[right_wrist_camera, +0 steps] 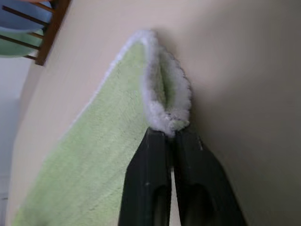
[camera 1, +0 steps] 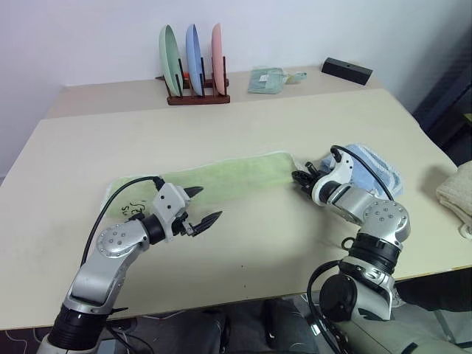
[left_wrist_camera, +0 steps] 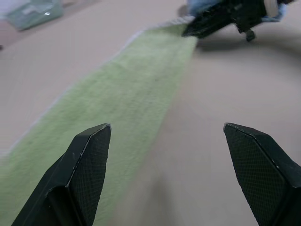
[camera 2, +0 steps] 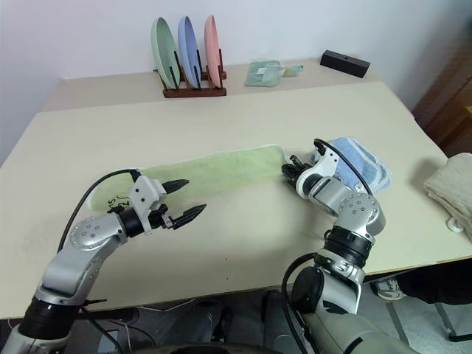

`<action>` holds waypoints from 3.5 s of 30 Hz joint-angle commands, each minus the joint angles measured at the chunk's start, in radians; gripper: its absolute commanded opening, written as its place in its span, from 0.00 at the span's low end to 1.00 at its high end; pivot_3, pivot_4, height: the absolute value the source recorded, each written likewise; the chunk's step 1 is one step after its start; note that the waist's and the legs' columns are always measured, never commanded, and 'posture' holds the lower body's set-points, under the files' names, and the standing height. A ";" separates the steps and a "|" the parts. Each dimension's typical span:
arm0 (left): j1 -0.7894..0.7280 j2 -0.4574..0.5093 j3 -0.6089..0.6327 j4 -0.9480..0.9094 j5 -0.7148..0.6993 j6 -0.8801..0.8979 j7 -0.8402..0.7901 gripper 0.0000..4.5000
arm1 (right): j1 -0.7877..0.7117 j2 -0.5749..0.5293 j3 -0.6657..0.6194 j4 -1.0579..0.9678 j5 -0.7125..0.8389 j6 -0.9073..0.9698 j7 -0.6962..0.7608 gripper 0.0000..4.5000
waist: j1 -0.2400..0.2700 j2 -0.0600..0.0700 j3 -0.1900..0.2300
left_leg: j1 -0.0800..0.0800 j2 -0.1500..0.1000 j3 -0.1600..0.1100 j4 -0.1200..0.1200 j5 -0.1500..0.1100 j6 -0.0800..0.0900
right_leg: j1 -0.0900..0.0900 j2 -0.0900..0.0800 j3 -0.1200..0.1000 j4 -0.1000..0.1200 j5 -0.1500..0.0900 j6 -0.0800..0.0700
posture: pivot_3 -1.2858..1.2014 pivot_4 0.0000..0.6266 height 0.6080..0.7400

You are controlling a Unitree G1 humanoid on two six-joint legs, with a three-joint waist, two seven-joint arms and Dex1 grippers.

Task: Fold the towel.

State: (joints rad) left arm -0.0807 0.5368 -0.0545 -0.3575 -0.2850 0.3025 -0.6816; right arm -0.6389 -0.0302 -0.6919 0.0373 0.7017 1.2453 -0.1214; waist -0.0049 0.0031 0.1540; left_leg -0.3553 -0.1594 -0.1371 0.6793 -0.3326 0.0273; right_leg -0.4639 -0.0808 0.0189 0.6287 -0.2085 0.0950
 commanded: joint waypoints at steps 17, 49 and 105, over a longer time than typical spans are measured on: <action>-0.016 0.017 0.081 0.039 0.002 -0.029 0.010 0.88 | 0.015 -0.582 0.919 -0.324 -0.355 -0.491 0.688 0.02 | 0.000 -0.001 0.001 | -0.001 0.001 0.001 -0.001 -0.001 -0.001 | 0.000 0.000 0.000 -0.002 0.000 0.000 | 0.52 0.24 1.00; 0.153 -0.060 0.190 -0.088 -0.069 0.080 0.147 0.88 | -0.025 -0.384 0.832 -0.025 -0.467 -0.744 0.786 0.05 | 0.018 -0.002 0.001 | 0.000 0.001 -0.001 0.001 -0.002 0.000 | 0.001 0.001 -0.001 -0.004 0.000 0.000 | 0.52 0.24 1.00; -0.045 -0.445 0.611 -0.031 -0.784 0.439 1.002 0.01 | 0.085 -0.357 0.953 -0.030 -0.675 -1.241 0.999 1.00 | 0.033 -0.003 0.001 | 0.002 0.001 -0.001 0.003 -0.002 -0.002 | 0.002 0.002 -0.001 -0.002 0.000 0.000 | 0.52 0.24 1.00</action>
State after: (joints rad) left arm -0.1170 0.0673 0.5410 -0.3517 -1.0743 0.7866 0.3475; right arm -0.5555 -0.3781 0.2766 0.0633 0.0211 0.0075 0.8819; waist 0.0278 0.0000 0.1547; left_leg -0.3538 -0.1585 -0.1378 0.6825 -0.3347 0.0255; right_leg -0.4617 -0.0788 0.0178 0.6268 -0.2085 0.0953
